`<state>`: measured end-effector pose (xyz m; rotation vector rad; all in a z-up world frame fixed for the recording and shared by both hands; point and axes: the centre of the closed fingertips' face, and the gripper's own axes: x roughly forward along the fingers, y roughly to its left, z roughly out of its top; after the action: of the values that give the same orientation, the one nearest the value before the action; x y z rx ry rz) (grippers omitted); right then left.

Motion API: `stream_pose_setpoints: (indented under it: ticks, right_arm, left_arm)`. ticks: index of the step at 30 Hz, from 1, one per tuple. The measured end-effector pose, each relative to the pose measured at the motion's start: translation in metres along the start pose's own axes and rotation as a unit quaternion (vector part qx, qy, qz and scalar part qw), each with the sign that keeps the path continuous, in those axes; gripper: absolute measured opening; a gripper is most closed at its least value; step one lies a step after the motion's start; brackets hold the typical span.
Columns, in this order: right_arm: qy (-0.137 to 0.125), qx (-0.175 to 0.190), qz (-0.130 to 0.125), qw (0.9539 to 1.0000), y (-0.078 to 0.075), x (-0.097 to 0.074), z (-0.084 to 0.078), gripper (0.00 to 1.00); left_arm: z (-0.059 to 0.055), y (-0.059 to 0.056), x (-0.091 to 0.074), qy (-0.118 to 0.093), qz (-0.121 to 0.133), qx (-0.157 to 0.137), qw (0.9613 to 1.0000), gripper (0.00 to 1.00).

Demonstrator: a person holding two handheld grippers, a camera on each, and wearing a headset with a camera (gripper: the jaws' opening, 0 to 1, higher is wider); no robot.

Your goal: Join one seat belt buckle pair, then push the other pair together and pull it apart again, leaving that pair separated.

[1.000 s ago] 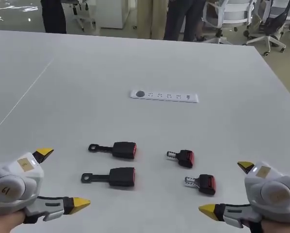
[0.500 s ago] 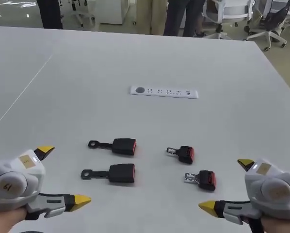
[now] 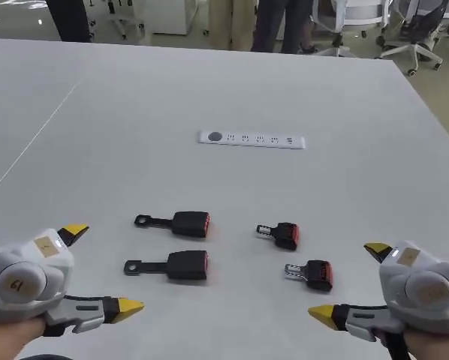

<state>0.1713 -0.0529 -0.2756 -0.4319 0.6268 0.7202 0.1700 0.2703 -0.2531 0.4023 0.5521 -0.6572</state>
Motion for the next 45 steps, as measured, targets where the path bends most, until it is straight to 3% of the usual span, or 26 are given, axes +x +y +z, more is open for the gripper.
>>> stream_pose_setpoints:
  ticks: [7,11,13,17,23,26,28,35,45]
  right_arm:
    - [-0.009,0.002,-0.006,0.9999,-0.005,0.001,0.007,0.88]
    - [-0.003,-0.024,-0.01,0.9997,-0.01,0.003,0.011,0.87]
    - [0.002,-0.04,0.001,0.9992,-0.01,0.007,0.011,0.86]
    - [0.015,-0.071,0.009,0.9973,-0.012,0.012,0.01,0.83]
    - [0.033,-0.102,0.037,0.9936,-0.01,0.024,0.005,0.76]
    - [0.044,-0.12,0.05,0.9905,-0.008,0.032,0.0,0.74]
    - [0.051,-0.129,0.062,0.9883,-0.007,0.037,-0.003,0.72]
    - [0.065,-0.129,0.089,0.9855,-0.005,0.05,-0.009,0.65]
    - [0.092,-0.15,0.13,0.9757,-0.004,0.063,-0.022,0.53]
  left_arm:
    - [0.01,0.003,0.0,-0.005,0.0,0.013,0.9999,0.92]
    - [0.009,-0.002,0.006,0.001,-0.012,0.029,0.9995,0.92]
    - [0.008,-0.001,0.01,0.01,-0.009,0.052,0.9985,0.88]
    - [0.005,-0.009,0.019,0.02,-0.033,0.064,0.9972,0.84]
    - [-0.002,-0.023,0.037,0.047,-0.074,0.105,0.9906,0.76]
    - [-0.009,-0.025,0.047,0.06,-0.098,0.125,0.9855,0.71]
    - [-0.012,-0.024,0.053,0.067,-0.1,0.133,0.9838,0.68]
    - [-0.008,-0.026,0.078,0.065,-0.124,0.15,0.9788,0.61]
    - [-0.008,-0.036,0.103,0.08,-0.157,0.161,0.971,0.54]
